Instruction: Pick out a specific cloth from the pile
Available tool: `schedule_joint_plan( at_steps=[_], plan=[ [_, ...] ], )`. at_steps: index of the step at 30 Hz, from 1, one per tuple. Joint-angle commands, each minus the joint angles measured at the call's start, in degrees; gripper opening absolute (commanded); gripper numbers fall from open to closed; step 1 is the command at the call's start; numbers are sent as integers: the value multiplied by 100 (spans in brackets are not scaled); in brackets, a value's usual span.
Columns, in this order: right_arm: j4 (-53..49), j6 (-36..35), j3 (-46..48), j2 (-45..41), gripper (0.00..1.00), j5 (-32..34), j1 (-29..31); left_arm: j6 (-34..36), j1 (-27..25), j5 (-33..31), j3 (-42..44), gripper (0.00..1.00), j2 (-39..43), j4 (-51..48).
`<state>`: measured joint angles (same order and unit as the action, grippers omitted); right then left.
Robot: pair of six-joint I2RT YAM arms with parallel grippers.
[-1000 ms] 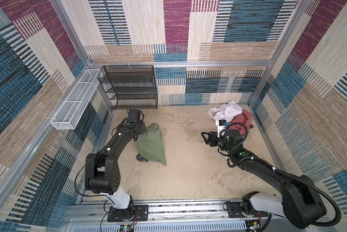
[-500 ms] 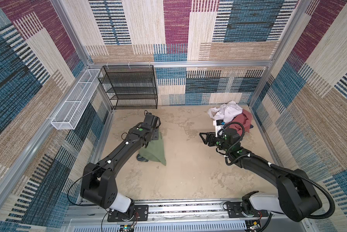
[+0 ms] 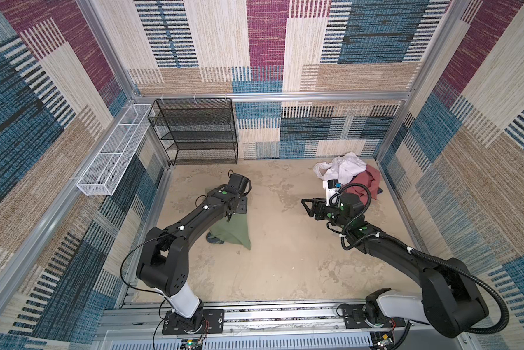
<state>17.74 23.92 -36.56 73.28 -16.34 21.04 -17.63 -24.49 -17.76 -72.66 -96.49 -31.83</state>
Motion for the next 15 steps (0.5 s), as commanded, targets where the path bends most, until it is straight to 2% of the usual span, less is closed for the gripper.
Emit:
schedule_joint_plan(
  at_steps=[1,4,7,15],
  plan=[
    [149,24,67,-84,68,-10,-3,123,27,22,-128,60,-289,144],
    [129,29,71,-60,68,-14,-3,46,91,148,-268,54,-614,101],
    [129,33,85,-73,68,-24,-3,-93,272,347,-289,52,-858,103],
    [146,36,105,-59,68,-10,1,-443,1165,1189,375,51,-772,541]
  ],
)
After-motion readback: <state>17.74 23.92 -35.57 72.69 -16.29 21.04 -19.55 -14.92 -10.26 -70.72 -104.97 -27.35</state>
